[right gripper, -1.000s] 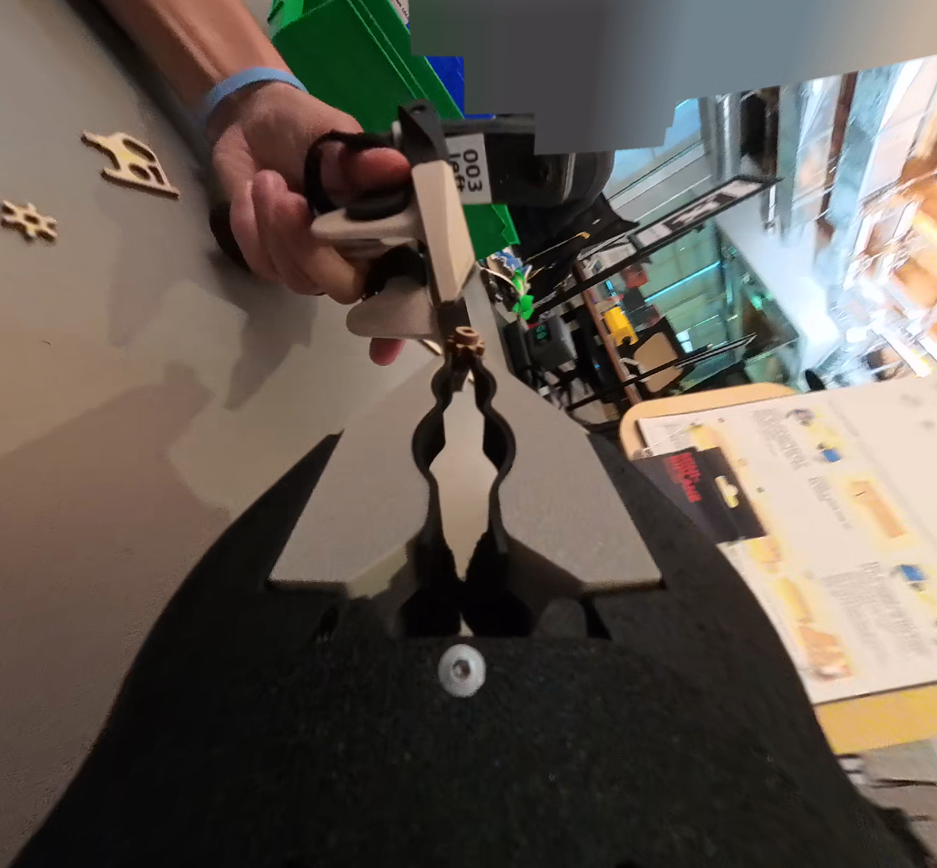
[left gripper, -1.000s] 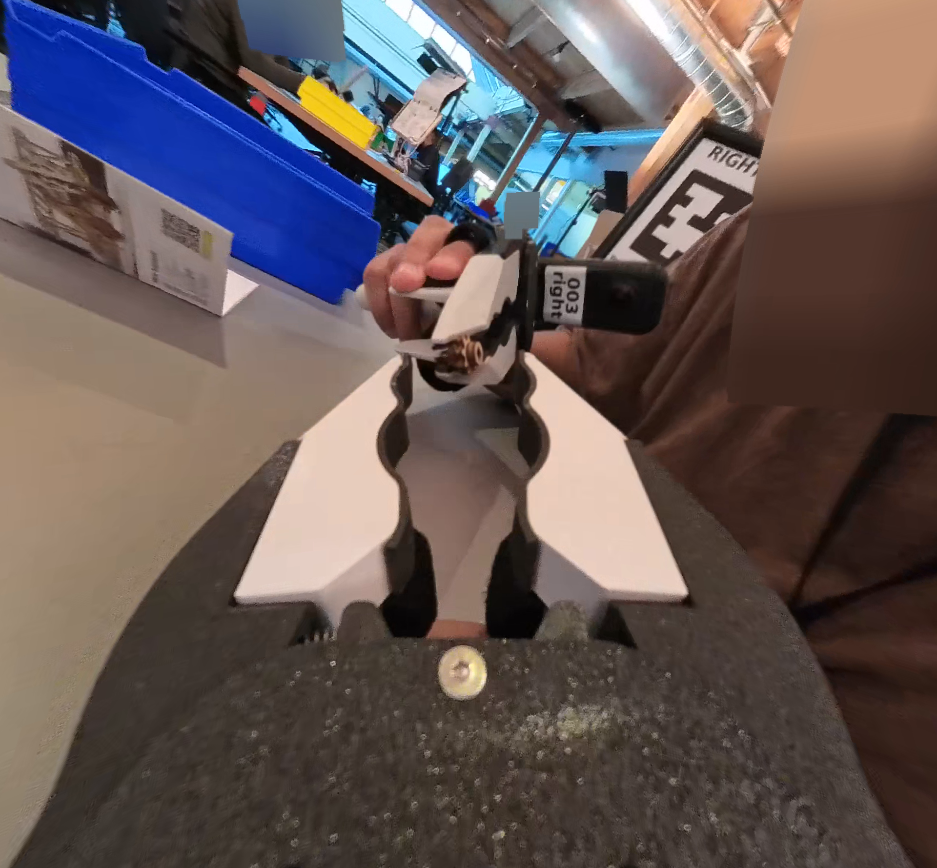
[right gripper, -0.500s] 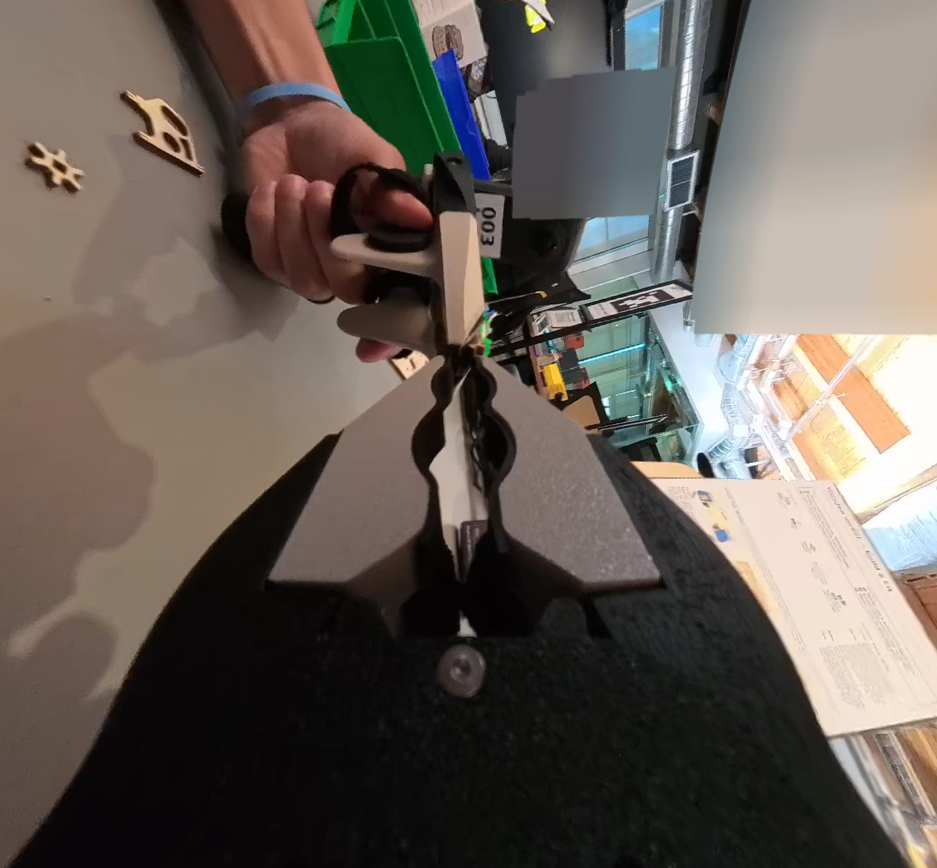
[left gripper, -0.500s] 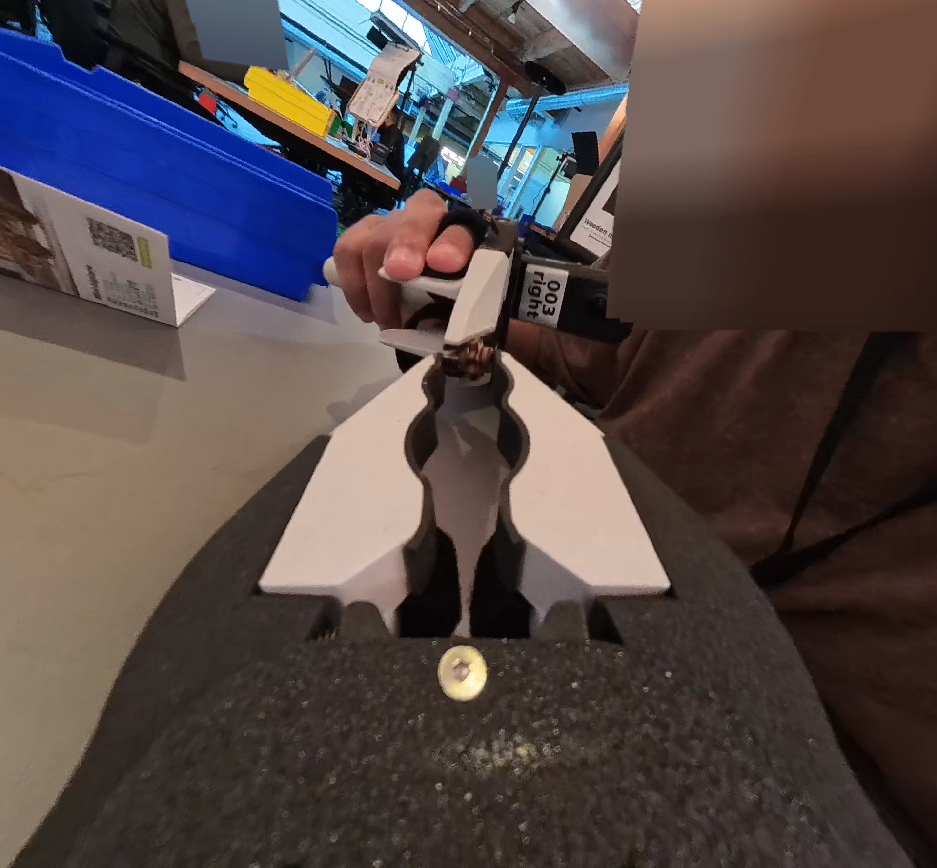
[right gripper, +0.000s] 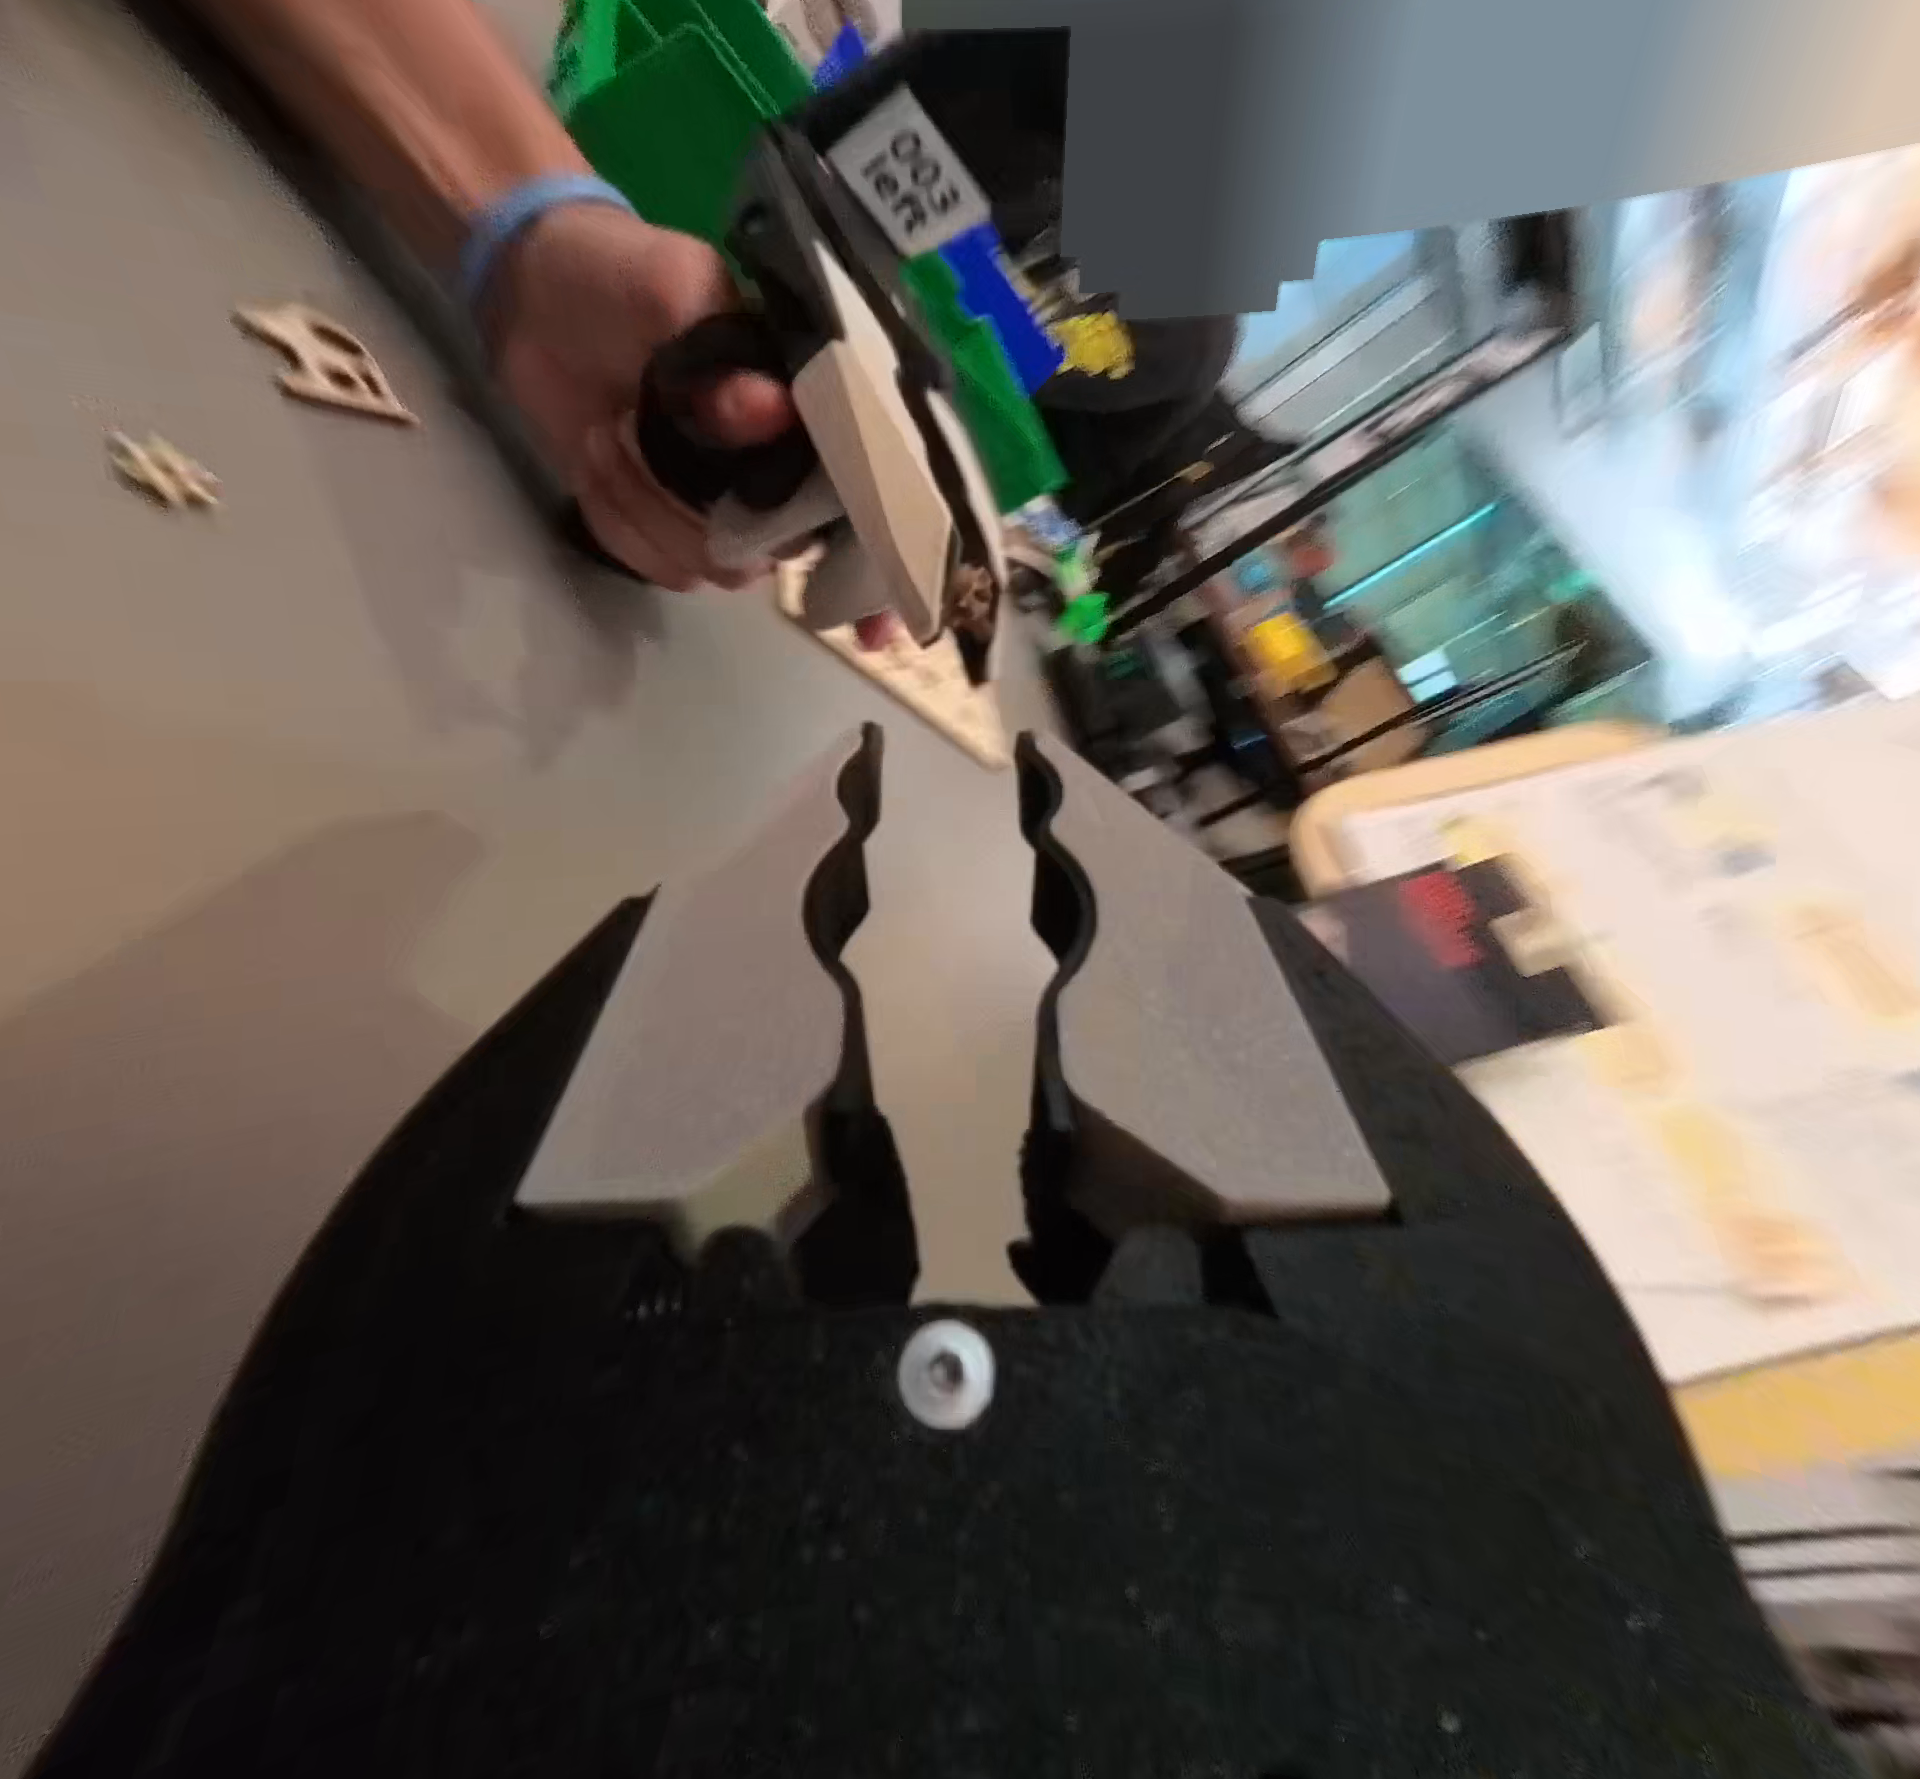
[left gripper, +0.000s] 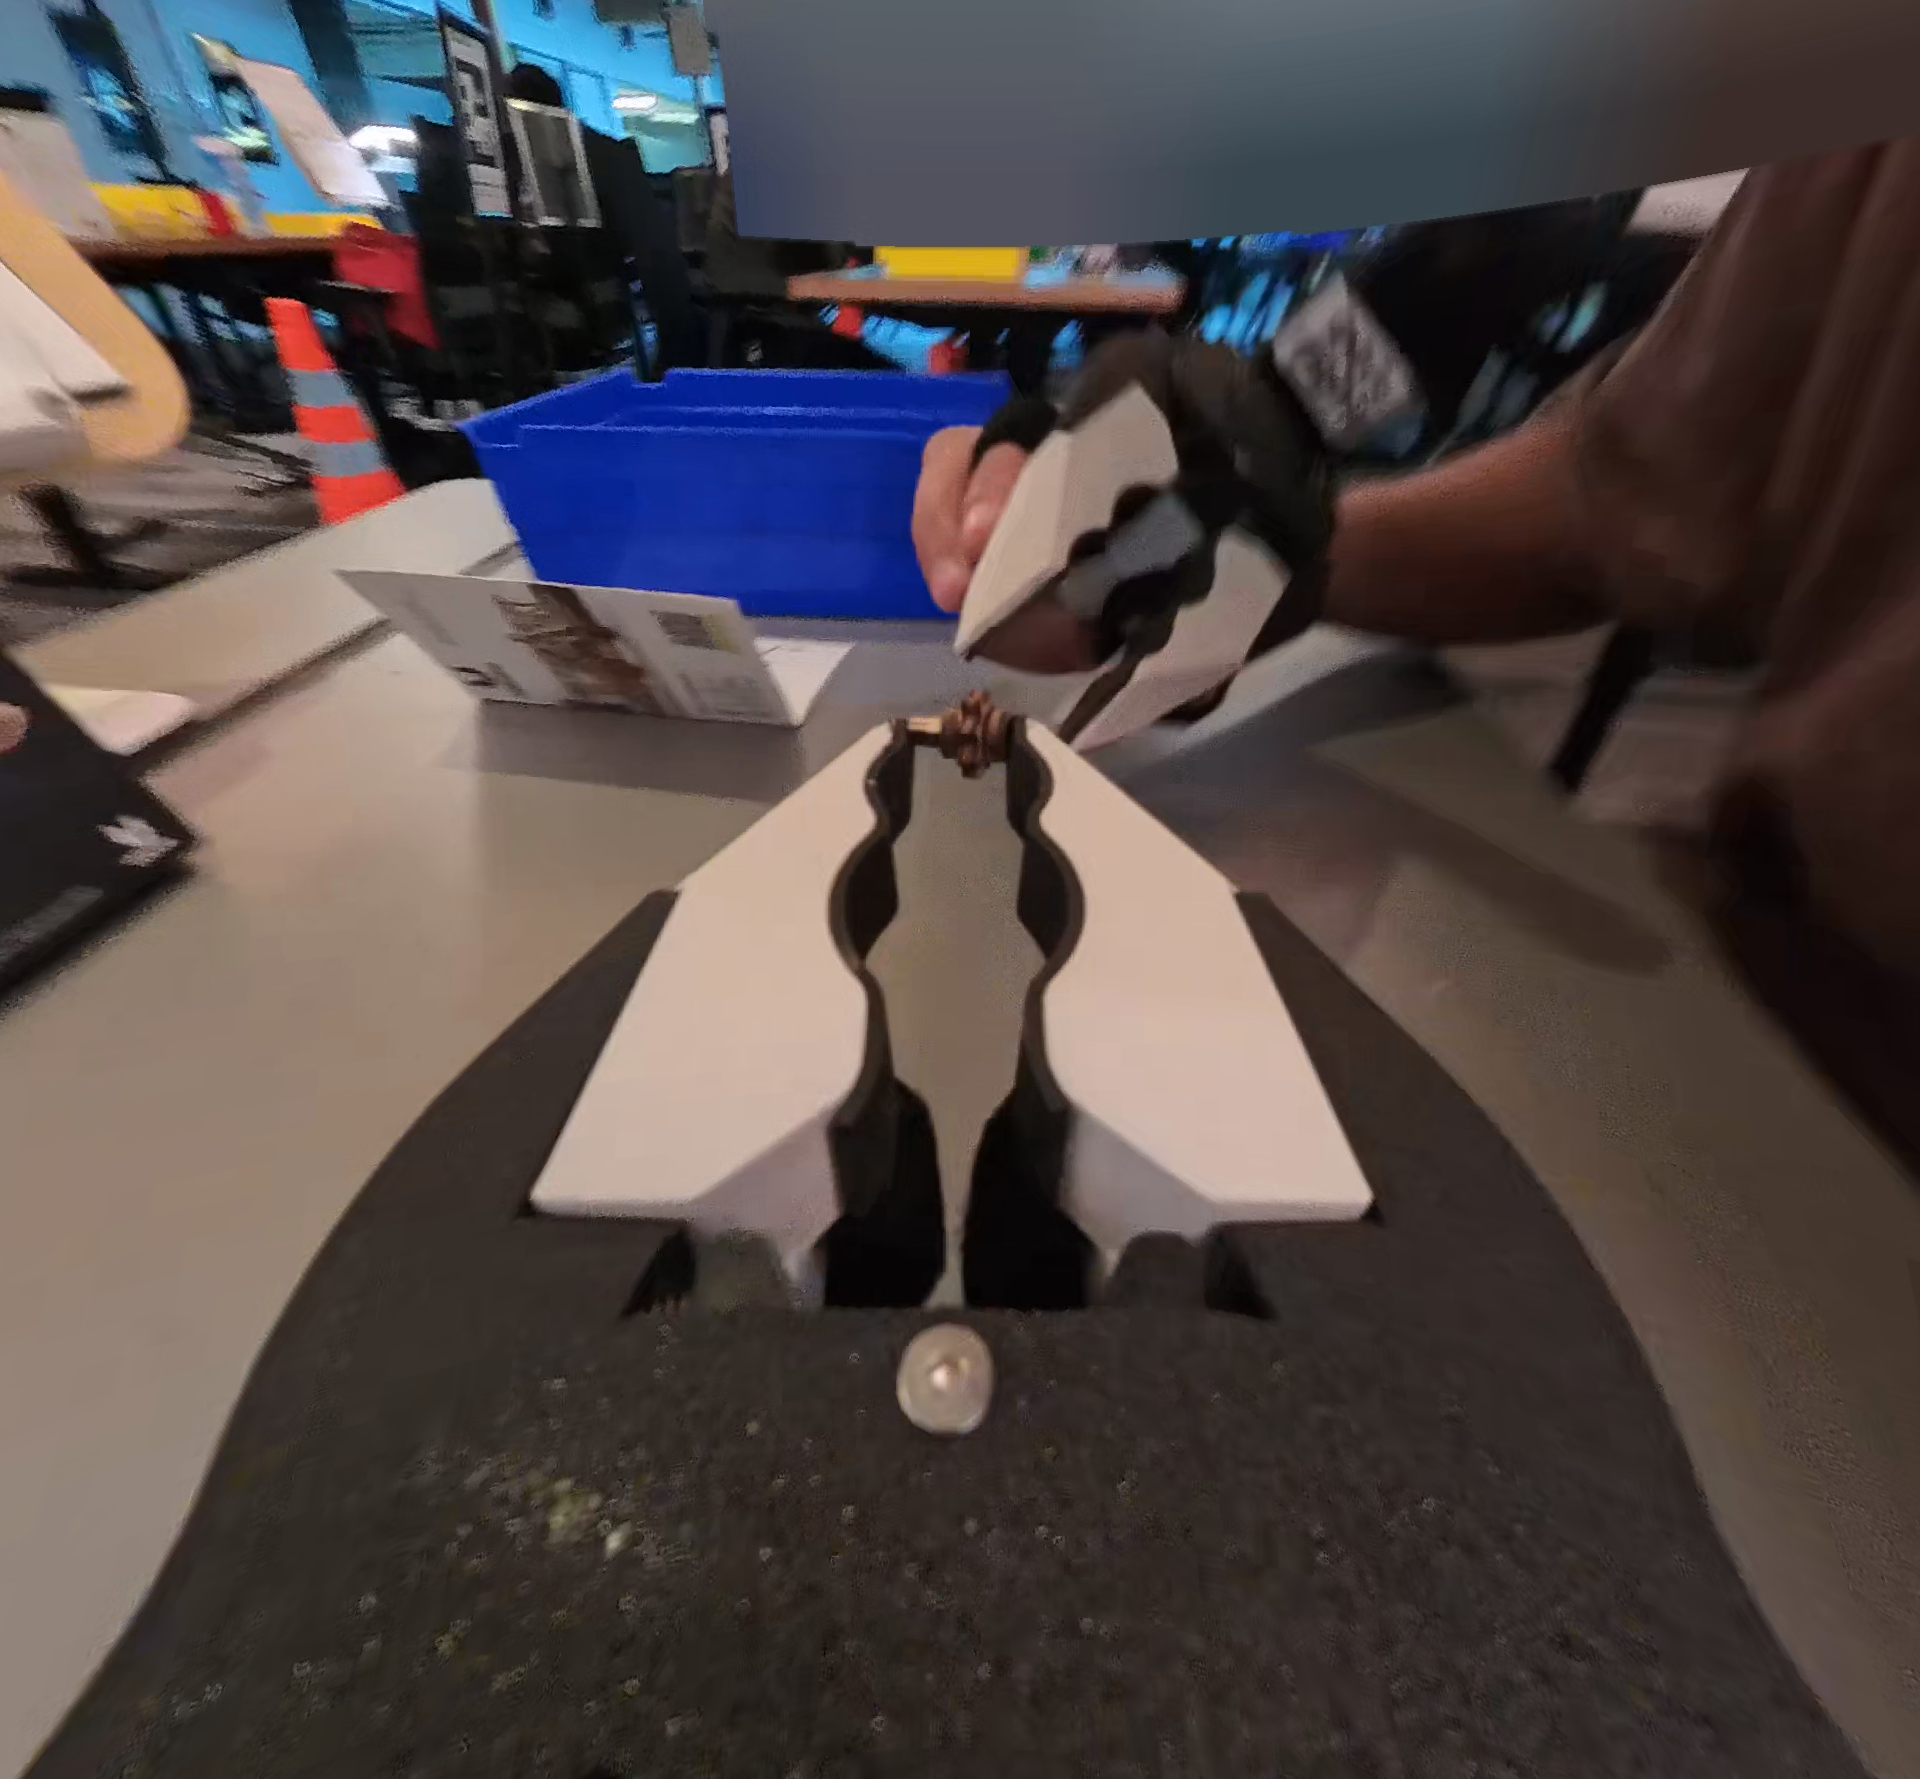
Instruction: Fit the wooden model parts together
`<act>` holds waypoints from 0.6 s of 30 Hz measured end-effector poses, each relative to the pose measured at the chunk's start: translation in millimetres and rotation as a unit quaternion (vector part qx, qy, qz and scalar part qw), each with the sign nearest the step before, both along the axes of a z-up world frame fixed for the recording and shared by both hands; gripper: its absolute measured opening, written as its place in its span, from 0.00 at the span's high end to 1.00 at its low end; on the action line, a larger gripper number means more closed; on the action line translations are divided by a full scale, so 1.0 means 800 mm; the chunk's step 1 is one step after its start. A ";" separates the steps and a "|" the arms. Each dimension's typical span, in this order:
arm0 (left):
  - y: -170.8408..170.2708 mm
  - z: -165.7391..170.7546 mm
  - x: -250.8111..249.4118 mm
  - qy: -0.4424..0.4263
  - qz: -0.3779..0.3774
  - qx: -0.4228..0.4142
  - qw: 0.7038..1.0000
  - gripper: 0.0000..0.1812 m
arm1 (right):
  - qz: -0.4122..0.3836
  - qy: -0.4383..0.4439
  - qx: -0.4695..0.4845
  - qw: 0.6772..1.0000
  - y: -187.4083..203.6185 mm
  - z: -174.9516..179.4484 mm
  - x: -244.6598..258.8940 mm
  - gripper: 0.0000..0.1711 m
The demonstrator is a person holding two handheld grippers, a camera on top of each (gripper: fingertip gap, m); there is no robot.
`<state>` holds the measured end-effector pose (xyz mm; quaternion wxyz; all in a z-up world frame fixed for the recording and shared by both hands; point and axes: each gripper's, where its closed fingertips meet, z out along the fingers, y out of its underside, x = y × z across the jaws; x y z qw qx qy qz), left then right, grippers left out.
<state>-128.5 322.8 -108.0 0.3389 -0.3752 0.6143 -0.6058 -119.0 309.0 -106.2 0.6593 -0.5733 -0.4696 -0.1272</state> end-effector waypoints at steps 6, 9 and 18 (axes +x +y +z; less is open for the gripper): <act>-0.009 -0.030 0.009 -0.024 0.063 0.203 0.977 0.91 | 0.059 0.333 -0.272 0.901 0.010 -0.004 -0.007 0.87; -0.012 -0.030 0.008 -0.030 0.068 0.223 0.972 0.91 | 0.087 0.416 -0.375 0.824 0.012 -0.017 -0.012 0.90; -0.008 -0.032 0.012 -0.022 0.085 0.239 0.967 0.92 | 0.155 0.560 -0.496 0.646 0.013 -0.020 -0.013 0.94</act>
